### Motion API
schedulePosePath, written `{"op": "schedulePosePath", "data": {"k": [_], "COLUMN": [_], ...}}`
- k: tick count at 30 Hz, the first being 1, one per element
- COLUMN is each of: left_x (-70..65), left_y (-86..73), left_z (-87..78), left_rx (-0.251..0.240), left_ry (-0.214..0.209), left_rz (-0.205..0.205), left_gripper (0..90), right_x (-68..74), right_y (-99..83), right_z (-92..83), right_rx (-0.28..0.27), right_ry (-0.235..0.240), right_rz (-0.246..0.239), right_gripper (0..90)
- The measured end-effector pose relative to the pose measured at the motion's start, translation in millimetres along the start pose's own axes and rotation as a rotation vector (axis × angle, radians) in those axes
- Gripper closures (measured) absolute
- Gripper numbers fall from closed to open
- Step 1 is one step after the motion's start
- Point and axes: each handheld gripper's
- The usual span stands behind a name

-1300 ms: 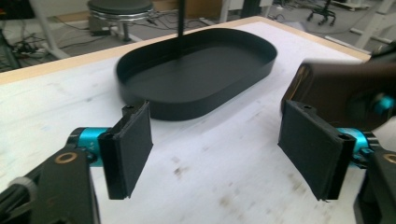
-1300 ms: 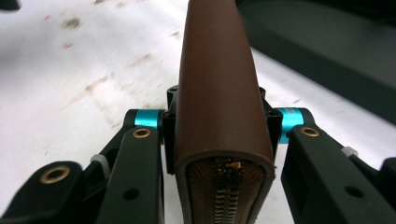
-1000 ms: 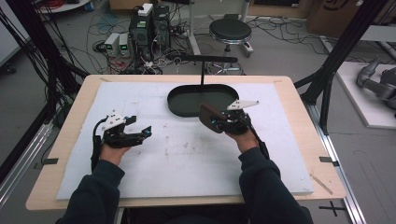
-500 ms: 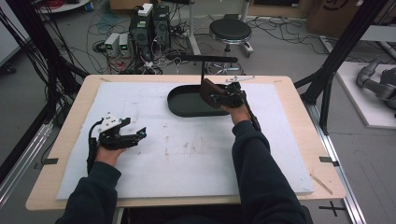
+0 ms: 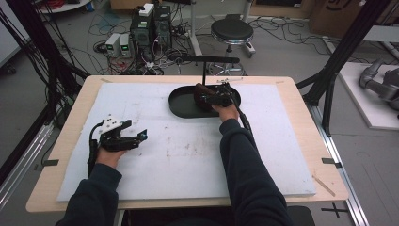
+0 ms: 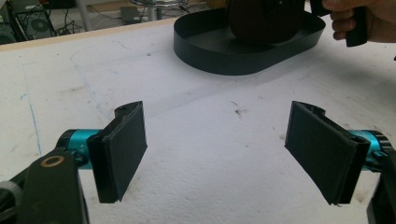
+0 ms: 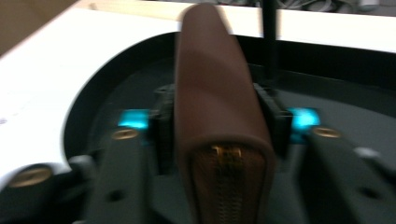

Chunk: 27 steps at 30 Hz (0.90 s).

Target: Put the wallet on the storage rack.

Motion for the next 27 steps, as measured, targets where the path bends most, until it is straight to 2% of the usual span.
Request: {"op": "schedulePosePath", "data": {"k": [1,7,12,15,17,18,20,22,24,25,27], "left_x": [0.0,0.5,0.9,1.1,1.4,1.6,2.6,3.3,3.8,4.0,4.2], "left_y": [-0.1,-0.1,0.1,0.6,0.7,0.7,1.0,1.0,1.1,1.0,1.1], "left_z": [0.0,0.5,0.3,0.5,0.5,0.6,0.4,0.8,1.7,2.3,3.1], "left_rx": [0.0,-0.004,-0.01,-0.012,-0.018,-0.02,-0.022,-0.025,-0.028,-0.031,-0.034], "left_ry": [0.0,-0.001,-0.003,-0.005,-0.003,-0.003,-0.001,-0.002,-0.006,-0.01,-0.01], "left_rz": [0.0,0.0,-0.003,-0.004,-0.008,-0.009,-0.007,-0.011,-0.011,-0.013,-0.005], "left_gripper": [20.3,20.4,20.4,20.3,20.4,20.4,20.4,20.3,20.3,20.4,20.1], "right_x": [-1.2,-6.8,-15.7,-16.5,-14.5,-14.0,-15.9,-17.1,-18.8,-19.5,-19.3], "right_y": [1.0,9.6,10.3,10.3,5.6,2.6,-4.4,-14.1,-20.8,-25.6,-37.8], "right_z": [-3.3,-36.5,-72.5,-95.7,-111.9,-120.1,-137.3,-151.4,-164.7,-171.4,-183.6], "right_rx": [-0.01,-0.054,-0.065,-0.075,-0.118,-0.12,-0.105,-0.138,-0.091,-0.099,-0.118], "right_ry": [-0.021,-0.105,-0.124,-0.134,-0.153,-0.165,-0.175,-0.178,-0.186,-0.177,-0.175], "right_rz": [-0.001,-0.073,-0.099,-0.127,-0.184,-0.202,-0.193,-0.21,-0.199,-0.2,-0.238], "right_gripper": [41.2,39.4,38.9,38.8,38.9,38.2,32.2,31.6,27.2,27.1,25.9]}}
Point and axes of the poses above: each handheld gripper's, and its own axes: z roughly forward along the jaws, y roughly out of its top, x roughly to its left, and after that the axes turned 3 degrees about y, right-handed
